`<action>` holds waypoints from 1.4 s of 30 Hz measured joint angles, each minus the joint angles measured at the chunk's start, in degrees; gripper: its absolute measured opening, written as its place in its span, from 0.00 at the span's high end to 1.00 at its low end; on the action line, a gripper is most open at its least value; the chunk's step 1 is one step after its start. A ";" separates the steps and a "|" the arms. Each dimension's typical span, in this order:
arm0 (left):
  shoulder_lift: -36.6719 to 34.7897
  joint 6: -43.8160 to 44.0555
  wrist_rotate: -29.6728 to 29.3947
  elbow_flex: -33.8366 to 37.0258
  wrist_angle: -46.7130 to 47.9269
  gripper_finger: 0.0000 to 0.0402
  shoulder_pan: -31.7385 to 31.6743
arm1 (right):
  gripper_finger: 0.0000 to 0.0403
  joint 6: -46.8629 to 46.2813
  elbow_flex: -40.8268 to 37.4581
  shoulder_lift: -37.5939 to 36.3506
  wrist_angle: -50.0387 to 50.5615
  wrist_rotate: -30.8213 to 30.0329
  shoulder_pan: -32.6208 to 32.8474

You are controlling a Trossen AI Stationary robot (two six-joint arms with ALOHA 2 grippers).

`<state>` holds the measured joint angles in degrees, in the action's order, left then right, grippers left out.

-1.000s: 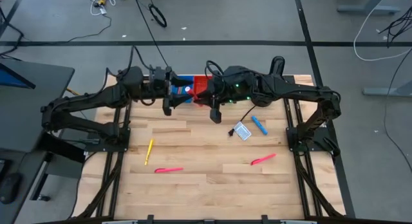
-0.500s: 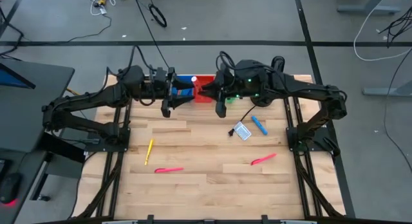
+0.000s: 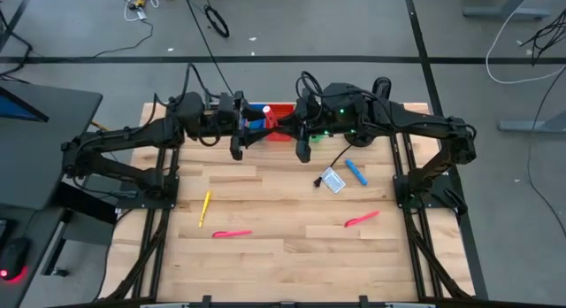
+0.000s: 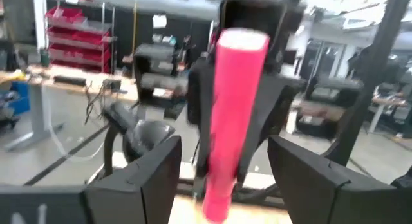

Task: Pick & Place Markers
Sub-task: Put the orange highlighter into the green bin

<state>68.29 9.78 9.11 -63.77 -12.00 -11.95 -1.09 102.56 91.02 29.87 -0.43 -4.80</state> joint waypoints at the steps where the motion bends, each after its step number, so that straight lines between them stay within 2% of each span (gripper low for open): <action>1: 0.00 0.00 0.28 -0.01 -1.05 0.40 0.09 | 0.89 0.01 0.00 0.00 -0.14 0.00 0.00; 18: 2.27 1.59 -0.30 -0.03 -5.02 0.52 0.31 | 0.89 -1.33 0.00 0.04 -1.14 1.36 0.02; 21: 2.76 1.55 -0.07 0.01 -5.68 0.59 0.46 | 0.89 -1.31 0.00 0.07 -0.97 1.40 0.02; 27: 2.86 1.11 -0.11 0.02 -7.68 0.82 0.81 | 0.88 -1.66 0.00 0.04 -0.78 1.52 0.02; 35: 2.86 -4.71 1.51 0.02 -8.30 0.83 1.27 | 0.74 -2.16 0.00 0.03 -1.08 1.51 0.06; 37: 2.84 -7.52 1.56 0.02 -8.47 0.83 1.53 | 0.70 -4.92 -0.02 0.09 -0.92 1.70 0.02; 42: 2.83 -19.62 1.68 0.01 -8.54 0.83 2.72 | 0.58 -14.89 -0.10 -0.73 -0.57 6.67 -0.11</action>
<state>71.13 -9.84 10.79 -63.75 -20.54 -9.24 -15.98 102.46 90.30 29.30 6.25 -4.91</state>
